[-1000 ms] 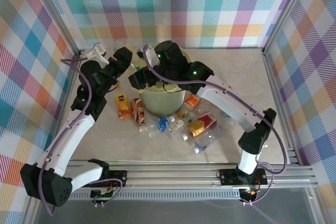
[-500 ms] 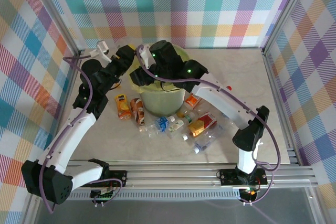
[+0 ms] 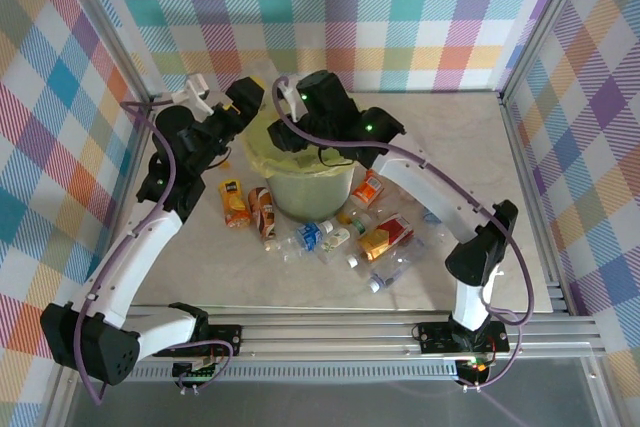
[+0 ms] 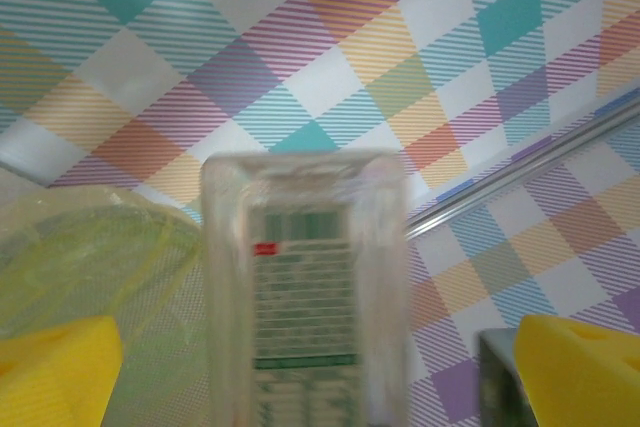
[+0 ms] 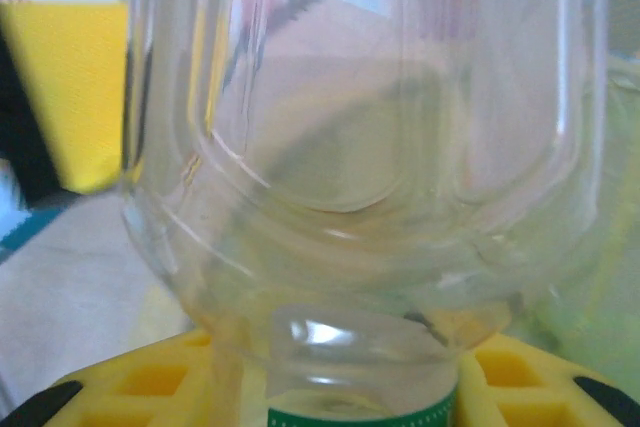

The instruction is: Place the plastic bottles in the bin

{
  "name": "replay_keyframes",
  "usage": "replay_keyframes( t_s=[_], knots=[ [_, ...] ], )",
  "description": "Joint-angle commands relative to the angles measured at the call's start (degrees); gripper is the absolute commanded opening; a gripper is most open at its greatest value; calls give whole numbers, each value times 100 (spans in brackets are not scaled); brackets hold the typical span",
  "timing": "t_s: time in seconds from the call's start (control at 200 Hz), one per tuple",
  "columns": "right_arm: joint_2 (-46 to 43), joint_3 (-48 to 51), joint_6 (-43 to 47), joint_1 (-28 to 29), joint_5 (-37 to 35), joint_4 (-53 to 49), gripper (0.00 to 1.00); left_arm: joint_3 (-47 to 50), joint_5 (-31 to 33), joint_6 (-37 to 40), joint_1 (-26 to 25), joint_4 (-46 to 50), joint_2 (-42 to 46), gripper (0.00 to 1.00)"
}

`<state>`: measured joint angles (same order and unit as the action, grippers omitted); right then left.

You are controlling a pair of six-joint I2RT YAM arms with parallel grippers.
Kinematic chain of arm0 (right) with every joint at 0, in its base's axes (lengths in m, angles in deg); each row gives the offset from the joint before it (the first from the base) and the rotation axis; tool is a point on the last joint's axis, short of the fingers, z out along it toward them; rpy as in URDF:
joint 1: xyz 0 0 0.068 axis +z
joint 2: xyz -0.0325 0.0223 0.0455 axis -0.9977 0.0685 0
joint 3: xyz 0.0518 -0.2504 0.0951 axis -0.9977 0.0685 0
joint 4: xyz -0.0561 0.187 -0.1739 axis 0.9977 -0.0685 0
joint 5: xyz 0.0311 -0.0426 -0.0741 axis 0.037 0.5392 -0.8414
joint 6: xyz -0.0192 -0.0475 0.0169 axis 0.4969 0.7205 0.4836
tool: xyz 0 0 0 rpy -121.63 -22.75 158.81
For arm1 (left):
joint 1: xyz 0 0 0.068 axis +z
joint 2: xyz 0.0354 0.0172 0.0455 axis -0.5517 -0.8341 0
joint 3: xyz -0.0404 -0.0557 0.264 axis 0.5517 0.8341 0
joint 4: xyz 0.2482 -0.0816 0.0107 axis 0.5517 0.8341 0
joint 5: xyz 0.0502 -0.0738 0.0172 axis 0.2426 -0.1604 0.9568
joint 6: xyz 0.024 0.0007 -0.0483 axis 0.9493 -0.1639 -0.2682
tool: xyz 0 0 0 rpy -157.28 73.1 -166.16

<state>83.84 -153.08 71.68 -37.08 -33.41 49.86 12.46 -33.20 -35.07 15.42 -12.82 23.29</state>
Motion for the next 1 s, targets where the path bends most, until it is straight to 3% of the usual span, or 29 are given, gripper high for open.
replay_keyframes(
  t_s=[0.0,0.365,0.995],
  knots=[
    [-455,299,90,-148,-355,-173,0,-282,33,236,11,136,44,100],
    [-574,524,177,-625,-526,-832,0,7,406,465,387,552,421,100],
    [153,29,677,-637,-453,-1597,0,470,597,666,974,1077,709,100]
  ],
)
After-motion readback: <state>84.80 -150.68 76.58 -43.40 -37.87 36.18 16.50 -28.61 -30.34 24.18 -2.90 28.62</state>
